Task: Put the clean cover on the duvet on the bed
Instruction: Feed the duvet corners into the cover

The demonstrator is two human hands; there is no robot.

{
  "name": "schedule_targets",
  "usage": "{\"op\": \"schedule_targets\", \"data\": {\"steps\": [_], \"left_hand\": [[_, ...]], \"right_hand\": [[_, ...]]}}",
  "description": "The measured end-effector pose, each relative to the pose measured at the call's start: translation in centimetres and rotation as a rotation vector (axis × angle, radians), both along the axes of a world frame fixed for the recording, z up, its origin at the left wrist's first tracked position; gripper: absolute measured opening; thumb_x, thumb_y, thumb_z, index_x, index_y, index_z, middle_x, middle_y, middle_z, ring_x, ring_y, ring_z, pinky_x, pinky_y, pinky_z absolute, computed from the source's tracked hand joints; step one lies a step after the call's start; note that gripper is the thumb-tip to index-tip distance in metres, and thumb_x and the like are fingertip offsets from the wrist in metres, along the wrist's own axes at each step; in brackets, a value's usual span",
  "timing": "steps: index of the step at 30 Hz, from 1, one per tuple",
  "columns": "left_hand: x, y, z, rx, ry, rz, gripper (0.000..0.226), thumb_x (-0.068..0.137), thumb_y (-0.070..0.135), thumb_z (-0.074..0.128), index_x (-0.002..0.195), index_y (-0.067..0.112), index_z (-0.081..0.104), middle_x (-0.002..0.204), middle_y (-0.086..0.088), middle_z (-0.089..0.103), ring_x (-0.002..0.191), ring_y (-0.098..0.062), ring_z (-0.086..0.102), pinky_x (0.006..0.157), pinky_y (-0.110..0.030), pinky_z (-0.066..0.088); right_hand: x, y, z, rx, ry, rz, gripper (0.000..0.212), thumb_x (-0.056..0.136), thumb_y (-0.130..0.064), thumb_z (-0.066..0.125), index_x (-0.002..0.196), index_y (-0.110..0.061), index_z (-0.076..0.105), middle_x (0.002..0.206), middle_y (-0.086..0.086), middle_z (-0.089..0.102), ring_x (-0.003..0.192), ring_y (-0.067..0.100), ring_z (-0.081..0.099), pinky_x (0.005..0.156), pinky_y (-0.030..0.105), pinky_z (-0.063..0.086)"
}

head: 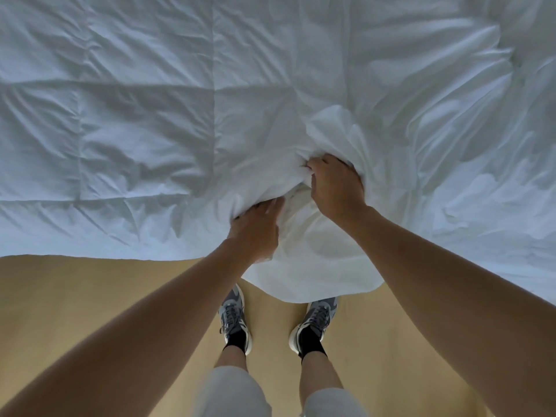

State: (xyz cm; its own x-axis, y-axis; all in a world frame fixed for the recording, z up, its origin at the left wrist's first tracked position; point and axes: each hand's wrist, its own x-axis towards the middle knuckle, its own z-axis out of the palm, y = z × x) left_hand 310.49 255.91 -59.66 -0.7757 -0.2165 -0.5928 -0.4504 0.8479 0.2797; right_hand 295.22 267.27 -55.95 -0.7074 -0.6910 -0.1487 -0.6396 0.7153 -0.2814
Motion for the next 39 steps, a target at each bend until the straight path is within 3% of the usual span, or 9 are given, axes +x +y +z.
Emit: {"op": "schedule_targets", "data": {"steps": [4, 7, 12, 19, 23, 27, 31, 35, 39], "left_hand": [[0.8, 0.2, -0.3, -0.113, -0.208, -0.019, 0.074, 0.101, 0.063, 0.025, 0.162, 0.028, 0.000, 0.170, 0.008, -0.002, 0.156, -0.028, 0.007, 0.121, -0.055, 0.015], [0.9, 0.2, -0.1, -0.143, -0.133, 0.020, 0.063, 0.102, 0.058, 0.017, 0.156, 0.029, 0.026, 0.163, -0.001, 0.029, 0.147, -0.033, 0.031, 0.116, -0.055, 0.025], [-0.6, 2.0, 0.6, 0.003, 0.067, 0.384, 0.048, 0.105, 0.049, 0.025, 0.102, 0.022, 0.065, 0.075, 0.001, 0.063, 0.083, -0.024, 0.067, 0.074, -0.034, 0.044], [-0.1, 1.5, 0.2, 0.084, -0.156, 0.295, 0.030, 0.092, 0.014, 0.065, 0.120, 0.013, 0.054, 0.101, -0.002, 0.059, 0.119, -0.035, 0.059, 0.091, -0.041, 0.051], [2.5, -0.1, 0.5, -0.014, -0.189, 0.419, 0.042, 0.109, 0.028, 0.031, 0.143, 0.010, 0.048, 0.139, -0.018, 0.056, 0.129, -0.040, 0.052, 0.104, -0.052, 0.046], [2.3, -0.2, 3.6, -0.031, -0.234, 0.187, 0.019, 0.098, 0.015, 0.047, 0.089, 0.010, 0.063, 0.084, -0.007, 0.069, 0.082, -0.027, 0.069, 0.068, -0.034, 0.056], [-3.1, -2.5, 7.7, -0.041, 0.186, 0.312, 0.024, 0.088, 0.030, 0.057, 0.075, 0.016, 0.071, 0.069, 0.005, 0.069, 0.068, -0.017, 0.063, 0.064, -0.028, 0.049], [-9.8, -3.8, 8.8, 0.527, 0.189, 0.874, 0.031, 0.094, 0.041, 0.062, 0.096, 0.012, 0.072, 0.090, -0.003, 0.077, 0.072, -0.019, 0.067, 0.069, -0.033, 0.057], [-12.6, -3.8, 7.4, 0.960, 0.006, 1.036, 0.060, 0.088, 0.059, 0.069, 0.117, 0.006, 0.066, 0.108, -0.014, 0.075, 0.088, -0.025, 0.071, 0.082, -0.035, 0.058]], "right_hand": [[-0.3, 0.2, 0.7, -0.022, -0.155, -0.047, 0.030, 0.089, -0.003, 0.059, 0.116, -0.012, 0.069, 0.108, 0.007, 0.068, 0.103, 0.029, 0.062, 0.085, 0.035, 0.047], [-2.3, 0.4, 2.0, 0.140, -0.453, 0.010, 0.028, 0.101, -0.018, 0.051, 0.123, -0.022, 0.068, 0.116, -0.003, 0.065, 0.102, 0.019, 0.056, 0.084, 0.030, 0.037], [-4.3, 0.0, 4.5, 0.246, -0.733, 0.084, 0.032, 0.105, -0.025, 0.052, 0.133, -0.017, 0.065, 0.130, 0.001, 0.062, 0.111, 0.018, 0.054, 0.098, 0.028, 0.036], [-4.3, 0.2, 4.3, 0.264, -0.767, 0.057, 0.028, 0.106, -0.026, 0.049, 0.129, -0.022, 0.066, 0.129, 0.001, 0.062, 0.111, 0.021, 0.056, 0.101, 0.033, 0.040], [-3.4, 0.0, 4.5, 0.321, -0.699, 0.097, 0.014, 0.103, -0.026, 0.049, 0.111, -0.032, 0.058, 0.105, -0.006, 0.060, 0.088, 0.013, 0.054, 0.073, 0.030, 0.041], [-2.5, -0.8, 5.0, 0.380, -0.553, 0.209, 0.015, 0.094, -0.029, 0.056, 0.108, -0.034, 0.058, 0.105, -0.004, 0.066, 0.093, 0.022, 0.060, 0.076, 0.035, 0.046], [-2.0, -1.7, 5.0, -0.084, 0.190, -0.036, 0.042, 0.081, -0.040, 0.072, 0.116, -0.019, 0.060, 0.113, 0.007, 0.063, 0.101, 0.031, 0.061, 0.081, 0.040, 0.048], [-2.4, -1.4, 4.0, 0.274, -0.038, -0.266, 0.047, 0.088, -0.029, 0.064, 0.129, -0.015, 0.046, 0.122, 0.013, 0.061, 0.111, 0.034, 0.060, 0.085, 0.040, 0.043], [-2.5, -0.9, 4.3, -0.038, -0.569, -0.356, 0.010, 0.093, -0.016, 0.049, 0.096, -0.012, 0.057, 0.091, 0.005, 0.065, 0.089, 0.029, 0.065, 0.068, 0.031, 0.042]]}}
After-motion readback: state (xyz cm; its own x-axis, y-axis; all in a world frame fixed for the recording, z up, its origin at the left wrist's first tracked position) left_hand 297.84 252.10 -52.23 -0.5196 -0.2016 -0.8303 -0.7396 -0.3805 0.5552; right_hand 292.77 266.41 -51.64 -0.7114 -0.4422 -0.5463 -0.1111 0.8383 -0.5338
